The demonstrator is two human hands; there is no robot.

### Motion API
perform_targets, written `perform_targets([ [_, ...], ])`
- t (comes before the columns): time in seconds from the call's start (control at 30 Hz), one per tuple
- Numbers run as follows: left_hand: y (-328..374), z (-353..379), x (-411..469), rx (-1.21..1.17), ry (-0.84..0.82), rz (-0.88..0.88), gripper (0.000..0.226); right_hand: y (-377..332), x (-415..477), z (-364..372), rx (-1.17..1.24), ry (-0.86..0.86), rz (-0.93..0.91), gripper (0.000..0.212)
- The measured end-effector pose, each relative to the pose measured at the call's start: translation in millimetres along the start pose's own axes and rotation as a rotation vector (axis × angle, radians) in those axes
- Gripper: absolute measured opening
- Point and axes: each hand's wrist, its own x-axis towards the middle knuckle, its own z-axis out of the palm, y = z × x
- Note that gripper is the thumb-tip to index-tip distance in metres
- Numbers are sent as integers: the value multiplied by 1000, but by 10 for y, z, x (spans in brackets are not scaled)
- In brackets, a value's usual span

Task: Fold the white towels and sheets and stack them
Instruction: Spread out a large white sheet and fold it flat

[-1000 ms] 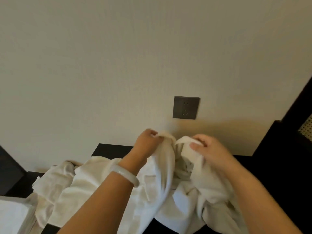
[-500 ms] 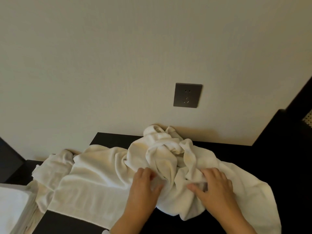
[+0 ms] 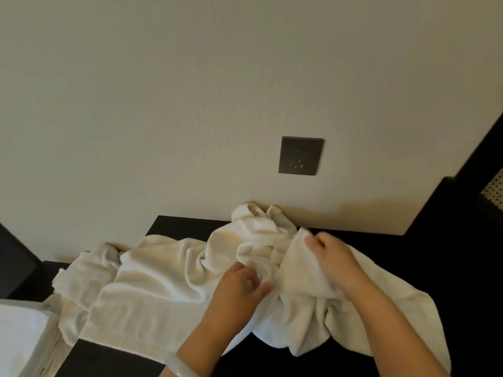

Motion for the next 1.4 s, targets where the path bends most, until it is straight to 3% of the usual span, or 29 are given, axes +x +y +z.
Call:
perform_targets([
  [0.07,-20,-46,-54,-54,-70,-60,22,206,-26,140,-446,112,-16,26],
  [0.1,-48,-56,-80,-69,-98,-91,20,275,-80,200,-492,265,-127,24],
  [0.17,-108,-58,-122,-85,-152,-135,13,318,-230,344,-322,410,-401,16],
  [0.23,-135,-48,-163,-56,-213,-127,29,314,-345,492,-209,269,-494,18],
  [0.3,-146,-18,-174,-18,-211,-95,40,381,-394,631,-271,83,-473,17],
  [0.37,-125,-24,-169,17,-187,-81,32,492,-376,718,-461,8,-390,35],
  [0.4,-114,-40,-173,32,-179,-85,25,513,-377,730,-504,5,-358,35],
  [0.5,-125,-125,-198,-22,-107,-45,3,480,-375,676,-329,89,-313,13],
  [0.63,-83,-248,-201,-48,-70,20,3,435,-353,560,-377,62,-270,8],
  [0.77,-46,-199,-191,11,-197,105,31,442,-388,565,-490,-27,-233,10],
  [0.93,-152,-44,-267,434,-181,344,41,353,-456,400,-203,21,-103,33],
  [1.07,-149,-7,-300,490,-100,339,20,233,-617,264,33,135,-102,18],
  [1.13,-119,21,-341,315,-37,227,9,194,-710,225,31,170,-122,18],
  [1.3,223,-117,-531,-507,-19,-249,11,133,-991,202,165,137,-47,11],
  [1.4,432,-183,-674,-777,-112,-253,23,57,-1217,270,282,95,0,19],
])
